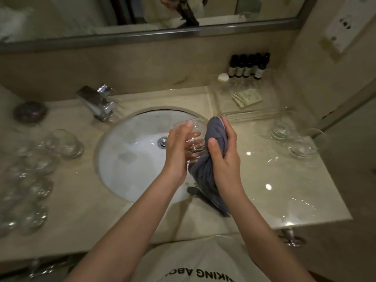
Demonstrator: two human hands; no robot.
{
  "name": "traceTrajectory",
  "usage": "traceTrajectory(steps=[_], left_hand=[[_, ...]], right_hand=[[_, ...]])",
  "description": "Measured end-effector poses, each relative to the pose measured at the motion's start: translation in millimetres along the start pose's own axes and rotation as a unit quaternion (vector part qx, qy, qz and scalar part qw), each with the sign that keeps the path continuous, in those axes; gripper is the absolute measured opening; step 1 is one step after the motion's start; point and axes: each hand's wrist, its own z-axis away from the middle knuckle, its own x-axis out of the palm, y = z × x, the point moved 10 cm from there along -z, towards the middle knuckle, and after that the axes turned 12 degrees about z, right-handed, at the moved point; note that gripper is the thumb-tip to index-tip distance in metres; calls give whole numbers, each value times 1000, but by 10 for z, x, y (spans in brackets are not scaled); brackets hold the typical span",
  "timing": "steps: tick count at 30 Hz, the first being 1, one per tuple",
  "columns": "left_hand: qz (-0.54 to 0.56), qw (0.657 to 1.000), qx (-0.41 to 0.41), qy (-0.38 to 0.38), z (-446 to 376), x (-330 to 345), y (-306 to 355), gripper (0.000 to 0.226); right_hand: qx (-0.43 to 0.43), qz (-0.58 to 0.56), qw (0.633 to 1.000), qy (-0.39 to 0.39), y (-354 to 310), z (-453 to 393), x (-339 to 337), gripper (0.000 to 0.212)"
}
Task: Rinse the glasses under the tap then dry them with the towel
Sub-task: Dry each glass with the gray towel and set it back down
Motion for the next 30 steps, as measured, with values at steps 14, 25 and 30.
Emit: traceTrajectory(steps=[14,25,30], left_hand=[[-141,987,26,72,45,-423,518,54],[-33,999,-32,-25,195,-362,520,63],[-109,994,23,25,203,-521,621,63]], right_hand=[[37,-54,998,-2,-192,-8,445,40],[90,-118,989,18,-134,-45,570,54],[106,-117,987,39,-92,33,525,38]])
